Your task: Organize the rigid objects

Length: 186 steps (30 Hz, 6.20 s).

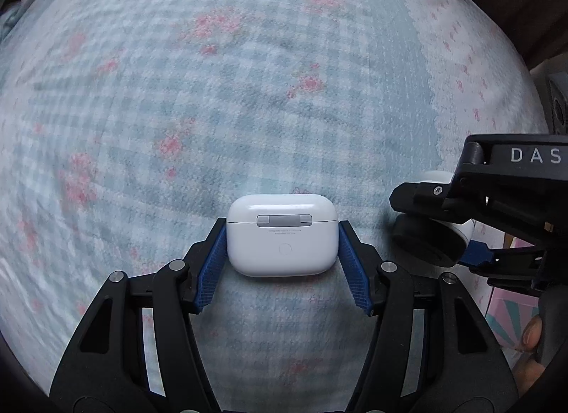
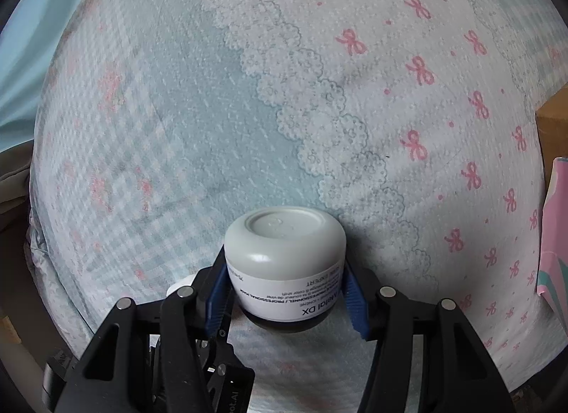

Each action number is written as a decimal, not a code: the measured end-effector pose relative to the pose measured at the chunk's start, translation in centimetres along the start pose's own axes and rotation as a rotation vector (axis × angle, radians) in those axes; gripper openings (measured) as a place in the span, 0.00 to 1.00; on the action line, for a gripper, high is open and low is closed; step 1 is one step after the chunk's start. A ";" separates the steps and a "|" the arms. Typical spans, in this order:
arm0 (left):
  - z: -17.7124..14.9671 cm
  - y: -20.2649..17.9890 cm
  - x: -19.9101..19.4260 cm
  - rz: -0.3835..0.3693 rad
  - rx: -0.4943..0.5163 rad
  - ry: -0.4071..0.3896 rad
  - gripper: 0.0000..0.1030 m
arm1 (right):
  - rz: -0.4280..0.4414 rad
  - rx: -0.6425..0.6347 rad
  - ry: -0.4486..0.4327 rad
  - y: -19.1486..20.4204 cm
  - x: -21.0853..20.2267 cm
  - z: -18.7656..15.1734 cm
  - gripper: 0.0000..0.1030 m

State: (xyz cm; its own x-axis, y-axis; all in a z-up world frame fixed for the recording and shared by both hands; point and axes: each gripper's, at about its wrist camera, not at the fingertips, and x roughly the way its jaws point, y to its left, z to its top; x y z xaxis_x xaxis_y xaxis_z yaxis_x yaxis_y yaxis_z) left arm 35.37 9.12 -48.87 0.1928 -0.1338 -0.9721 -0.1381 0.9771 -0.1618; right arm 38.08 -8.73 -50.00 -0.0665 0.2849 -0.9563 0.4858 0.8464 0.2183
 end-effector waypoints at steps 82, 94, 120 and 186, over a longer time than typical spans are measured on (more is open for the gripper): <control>-6.5 -36.7 -6.5 -0.049 0.268 0.066 0.55 | 0.063 -0.906 -0.119 -29.0 -21.1 -2.9 0.51; -5.7 -36.8 -5.4 -0.016 0.403 0.097 0.99 | 0.048 -1.057 -0.248 -28.1 -19.3 -4.2 0.92; -7.7 -34.1 -15.0 -0.060 0.334 -0.070 1.00 | 0.038 -0.956 -0.324 -28.7 -24.0 -6.4 1.00; -25.8 -14.7 -52.5 -0.003 0.254 -0.816 1.00 | -0.043 -0.632 -1.061 -19.4 -50.0 -34.4 1.00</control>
State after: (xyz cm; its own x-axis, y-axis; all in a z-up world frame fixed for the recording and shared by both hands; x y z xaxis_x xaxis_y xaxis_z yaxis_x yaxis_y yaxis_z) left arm 2.21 -2.51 0.11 0.8458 -0.0707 -0.5287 0.0670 0.9974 -0.0262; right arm 1.98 -23.93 0.28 0.8110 -0.0047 -0.5850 -0.0253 0.9988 -0.0430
